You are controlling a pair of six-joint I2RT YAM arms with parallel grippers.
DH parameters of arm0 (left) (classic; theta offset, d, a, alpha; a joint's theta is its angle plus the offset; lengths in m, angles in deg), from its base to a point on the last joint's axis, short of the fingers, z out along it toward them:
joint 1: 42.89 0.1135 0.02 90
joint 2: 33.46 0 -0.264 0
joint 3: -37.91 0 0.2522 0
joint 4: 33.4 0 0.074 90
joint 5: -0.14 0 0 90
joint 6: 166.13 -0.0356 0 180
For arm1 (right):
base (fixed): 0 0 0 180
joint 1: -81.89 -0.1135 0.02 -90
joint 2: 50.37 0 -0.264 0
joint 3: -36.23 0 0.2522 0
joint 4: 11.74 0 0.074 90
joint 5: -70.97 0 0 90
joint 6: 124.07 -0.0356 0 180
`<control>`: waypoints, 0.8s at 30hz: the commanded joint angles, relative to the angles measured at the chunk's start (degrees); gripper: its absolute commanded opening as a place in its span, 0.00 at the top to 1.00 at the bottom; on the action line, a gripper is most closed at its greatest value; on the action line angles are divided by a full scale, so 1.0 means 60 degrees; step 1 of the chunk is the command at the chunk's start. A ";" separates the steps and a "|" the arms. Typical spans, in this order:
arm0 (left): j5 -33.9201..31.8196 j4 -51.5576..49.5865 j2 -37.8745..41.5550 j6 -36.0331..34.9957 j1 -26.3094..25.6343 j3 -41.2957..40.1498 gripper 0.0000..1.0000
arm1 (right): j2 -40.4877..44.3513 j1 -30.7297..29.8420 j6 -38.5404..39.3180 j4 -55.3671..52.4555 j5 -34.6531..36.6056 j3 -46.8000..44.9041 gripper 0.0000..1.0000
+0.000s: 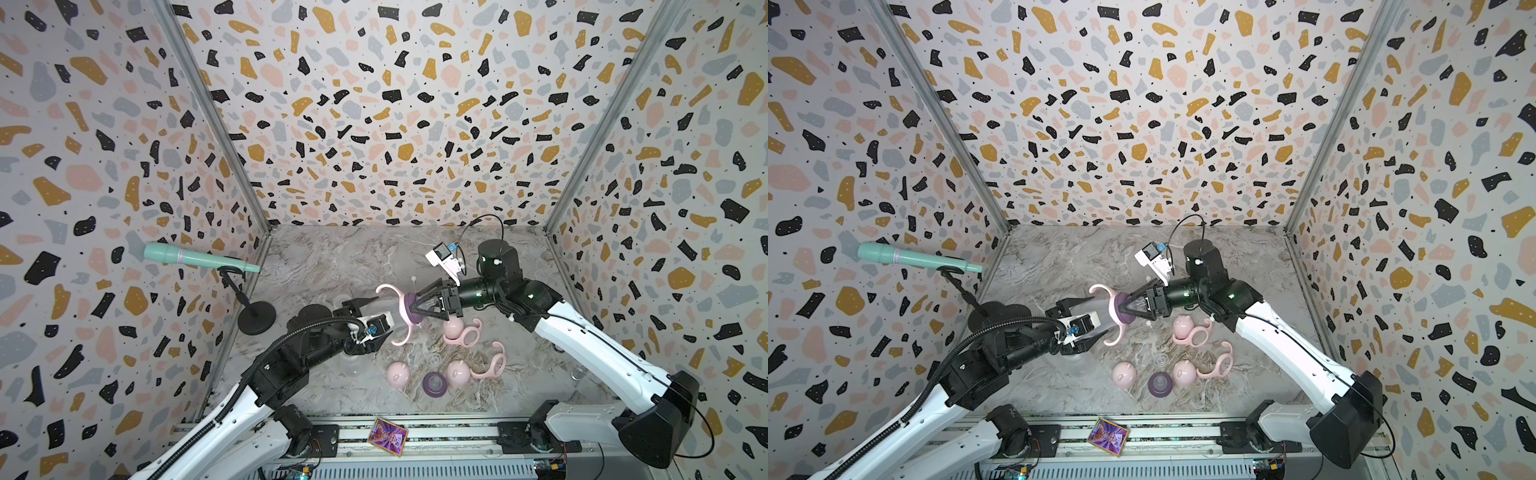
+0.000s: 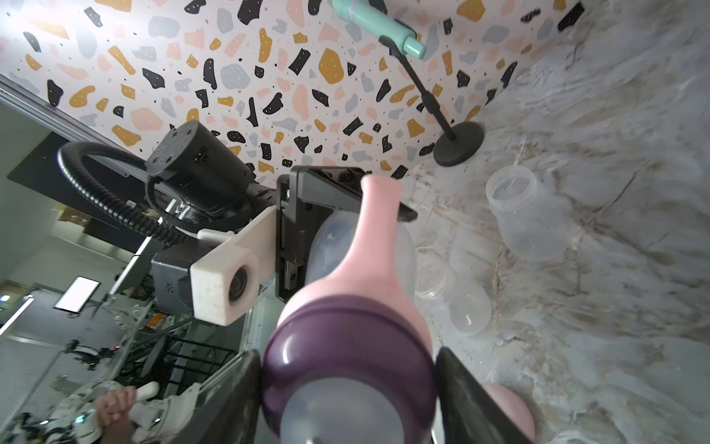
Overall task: Assemble the baby bottles
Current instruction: Screw the nipple onto the baby bottle.
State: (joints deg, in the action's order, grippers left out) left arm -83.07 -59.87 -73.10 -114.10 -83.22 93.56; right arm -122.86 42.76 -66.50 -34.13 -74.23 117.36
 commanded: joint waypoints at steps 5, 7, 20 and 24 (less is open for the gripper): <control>-0.2801 0.2120 0.0335 -0.0009 0.0190 -0.0098 1.00 | 0.0201 0.0022 0.0626 -0.1463 -0.0012 0.1101 0.18; -0.2149 0.2079 0.0358 0.0377 0.0186 -0.0111 1.00 | 0.0455 0.0004 0.1735 -0.1977 0.0510 0.1128 0.01; -0.0842 0.2441 0.0249 0.1351 0.0190 -0.0180 1.00 | 0.0623 -0.0372 0.1464 0.0128 0.2028 0.0434 0.01; -0.0749 0.2432 0.0191 0.1335 0.0190 -0.0196 1.00 | 0.0367 -0.0614 0.1218 0.0789 0.2126 0.0467 0.01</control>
State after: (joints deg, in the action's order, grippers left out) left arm -88.63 -50.45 -72.33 -107.35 -82.06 92.42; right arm -120.15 40.11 -58.19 -34.30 -62.89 119.81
